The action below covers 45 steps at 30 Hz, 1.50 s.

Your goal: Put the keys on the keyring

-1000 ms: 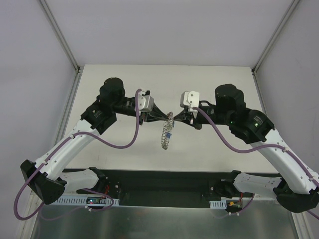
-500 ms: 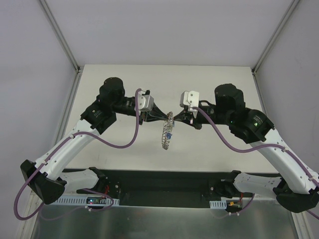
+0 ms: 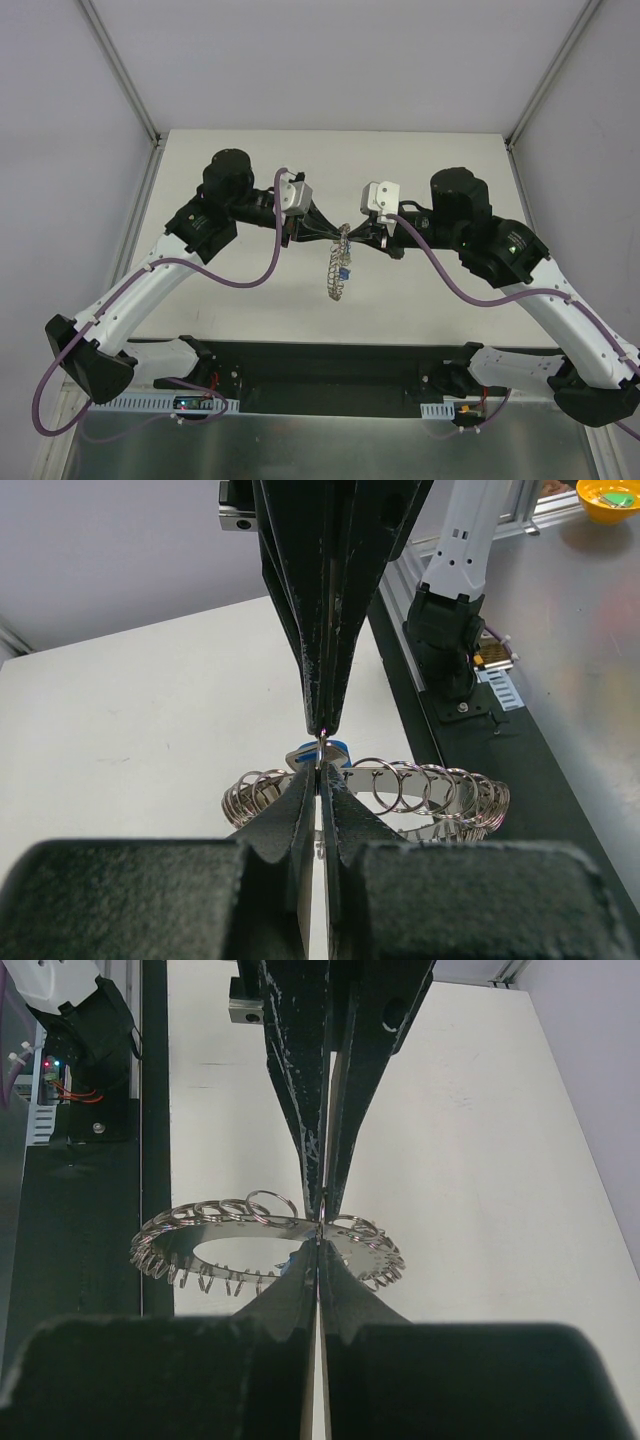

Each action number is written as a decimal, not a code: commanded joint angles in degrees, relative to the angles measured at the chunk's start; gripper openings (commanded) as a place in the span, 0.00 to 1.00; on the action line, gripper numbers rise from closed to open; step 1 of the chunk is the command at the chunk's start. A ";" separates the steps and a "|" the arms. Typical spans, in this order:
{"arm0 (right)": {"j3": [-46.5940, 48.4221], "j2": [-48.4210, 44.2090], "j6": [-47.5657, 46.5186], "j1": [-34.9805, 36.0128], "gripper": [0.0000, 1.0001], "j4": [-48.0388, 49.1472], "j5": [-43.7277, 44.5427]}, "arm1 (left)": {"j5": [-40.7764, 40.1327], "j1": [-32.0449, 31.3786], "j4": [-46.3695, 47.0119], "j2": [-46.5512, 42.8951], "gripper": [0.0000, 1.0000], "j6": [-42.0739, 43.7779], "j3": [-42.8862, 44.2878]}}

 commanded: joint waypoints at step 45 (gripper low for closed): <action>-6.98 -3.44 6.77 -2.82 0.35 7.66 -2.03 | -5.17 -0.54 9.39 -4.94 0.00 -7.12 -4.37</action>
